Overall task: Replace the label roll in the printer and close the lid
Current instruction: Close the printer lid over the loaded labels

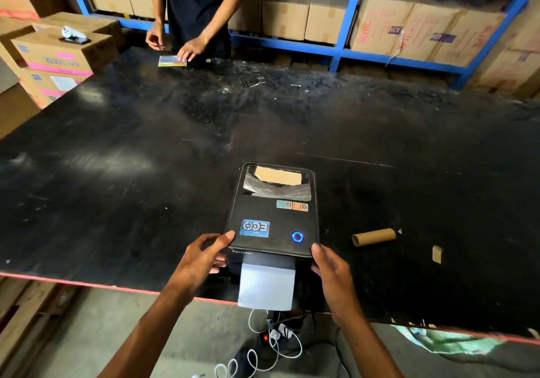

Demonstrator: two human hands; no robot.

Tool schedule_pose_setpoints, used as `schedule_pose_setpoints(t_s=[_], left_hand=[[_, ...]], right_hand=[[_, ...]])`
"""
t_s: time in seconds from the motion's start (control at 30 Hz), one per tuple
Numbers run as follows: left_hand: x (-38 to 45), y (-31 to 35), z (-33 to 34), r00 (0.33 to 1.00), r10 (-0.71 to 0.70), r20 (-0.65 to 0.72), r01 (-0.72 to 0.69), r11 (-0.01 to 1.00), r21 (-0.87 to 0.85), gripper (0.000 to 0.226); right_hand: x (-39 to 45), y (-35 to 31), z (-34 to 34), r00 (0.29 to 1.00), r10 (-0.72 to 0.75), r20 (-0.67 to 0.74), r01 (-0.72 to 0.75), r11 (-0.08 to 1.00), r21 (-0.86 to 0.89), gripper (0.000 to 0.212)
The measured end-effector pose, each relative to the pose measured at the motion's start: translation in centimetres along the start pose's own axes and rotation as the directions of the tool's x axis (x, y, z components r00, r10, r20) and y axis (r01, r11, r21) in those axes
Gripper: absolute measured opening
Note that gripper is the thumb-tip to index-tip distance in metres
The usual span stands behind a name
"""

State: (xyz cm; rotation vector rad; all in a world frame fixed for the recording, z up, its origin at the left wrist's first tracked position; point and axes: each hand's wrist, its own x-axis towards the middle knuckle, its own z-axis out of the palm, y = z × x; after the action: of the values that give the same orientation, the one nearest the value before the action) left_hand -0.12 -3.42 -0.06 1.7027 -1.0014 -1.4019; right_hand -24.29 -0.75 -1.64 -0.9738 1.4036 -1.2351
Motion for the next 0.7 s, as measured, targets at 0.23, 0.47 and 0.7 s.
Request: schedule_pose_setpoints(t_s=[0.23, 0.47, 0.7], left_hand=[[0.09, 0.23, 0.02, 1.000, 0.024, 0.010, -0.023, 0.999, -0.024, 0.037], [0.40, -0.11, -0.25, 0.999, 0.022, 0.030, -0.022, 1.000, -0.011, 0.036], [0.41, -0.05, -0.16, 0.999, 0.021, 0.032, -0.019, 0.999, -0.040, 0.039]], right_hand=[[0.22, 0.51, -0.01, 1.000, 0.017, -0.010, -0.017, 1.000, -0.010, 0.017], [0.22, 0.65, 0.01, 0.999, 0.046, -0.020, -0.046, 0.999, -0.027, 0.018], [0.06, 0.11, -0.08, 0.999, 0.048, 0.006, -0.048, 0.998, -0.044, 0.054]])
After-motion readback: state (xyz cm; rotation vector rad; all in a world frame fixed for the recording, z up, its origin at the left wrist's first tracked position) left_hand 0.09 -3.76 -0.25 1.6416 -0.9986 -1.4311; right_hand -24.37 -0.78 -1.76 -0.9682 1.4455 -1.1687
